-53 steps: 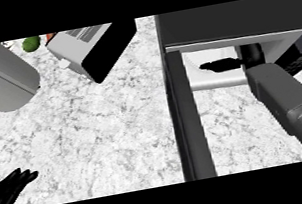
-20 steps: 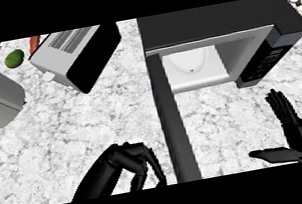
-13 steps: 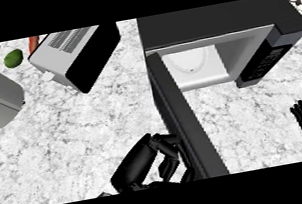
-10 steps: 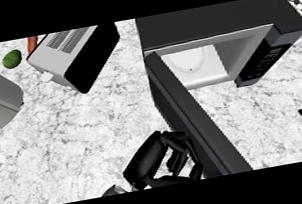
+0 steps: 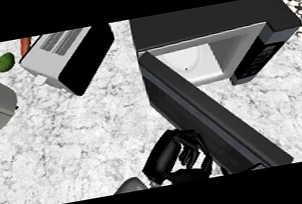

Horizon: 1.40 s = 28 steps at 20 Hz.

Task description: Pick up the milk, place it into the microwave and close the microwave

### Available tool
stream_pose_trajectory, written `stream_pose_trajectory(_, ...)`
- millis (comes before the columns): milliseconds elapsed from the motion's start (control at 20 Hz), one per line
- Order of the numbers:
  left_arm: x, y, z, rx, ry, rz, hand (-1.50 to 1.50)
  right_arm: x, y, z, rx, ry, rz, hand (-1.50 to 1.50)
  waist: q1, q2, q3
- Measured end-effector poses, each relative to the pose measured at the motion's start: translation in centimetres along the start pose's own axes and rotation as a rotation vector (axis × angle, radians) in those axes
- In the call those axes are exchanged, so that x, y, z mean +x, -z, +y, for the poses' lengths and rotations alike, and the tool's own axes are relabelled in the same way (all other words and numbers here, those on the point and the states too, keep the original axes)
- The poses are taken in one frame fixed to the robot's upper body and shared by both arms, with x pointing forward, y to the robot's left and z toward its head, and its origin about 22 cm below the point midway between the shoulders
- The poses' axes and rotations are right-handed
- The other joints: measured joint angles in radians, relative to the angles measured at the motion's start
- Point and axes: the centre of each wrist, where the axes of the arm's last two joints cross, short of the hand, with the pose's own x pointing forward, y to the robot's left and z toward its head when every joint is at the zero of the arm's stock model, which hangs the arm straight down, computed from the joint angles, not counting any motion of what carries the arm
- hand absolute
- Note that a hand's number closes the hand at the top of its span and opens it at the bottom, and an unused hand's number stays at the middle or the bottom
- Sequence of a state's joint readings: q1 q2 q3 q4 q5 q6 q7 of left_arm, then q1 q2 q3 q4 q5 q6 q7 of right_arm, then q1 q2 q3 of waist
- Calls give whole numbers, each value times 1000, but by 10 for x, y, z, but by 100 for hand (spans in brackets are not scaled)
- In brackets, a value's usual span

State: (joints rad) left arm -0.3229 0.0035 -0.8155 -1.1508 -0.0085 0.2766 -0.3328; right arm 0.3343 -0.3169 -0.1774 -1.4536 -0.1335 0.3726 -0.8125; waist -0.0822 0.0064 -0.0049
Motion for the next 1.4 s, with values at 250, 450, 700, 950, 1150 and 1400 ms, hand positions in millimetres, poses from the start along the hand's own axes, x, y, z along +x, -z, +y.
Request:
stream_pose_trajectory(250, -9, 6, -8, 14, -8, 27, 150, 24, 17, 2, 54, 41, -46, -150, -24, 6, -1)
stream_pose_trajectory(450, -6, 14, -12, 12, -19, 36, 150, 41, 27, 7, 98, 69, -76, -150, -46, 10, -1)
stream_pose_trajectory(700, 0, 21, -13, 66, -62, 8, 150, 58, 39, 8, 161, 104, -95, -150, -73, 17, -2)
stream_pose_trajectory(950, 10, 33, -9, 164, -78, -26, 150, 74, 50, 4, 224, 96, -108, -150, -101, 21, -3)
stream_pose_trajectory(1150, 17, 47, -1, 273, -88, -28, 150, 86, 60, -3, 252, 72, -127, -150, -118, 27, -3)
stream_pose_trajectory(1400, 27, 64, 9, 370, -91, -10, -150, 96, 70, -10, 272, 63, -155, -150, -147, 34, -1)
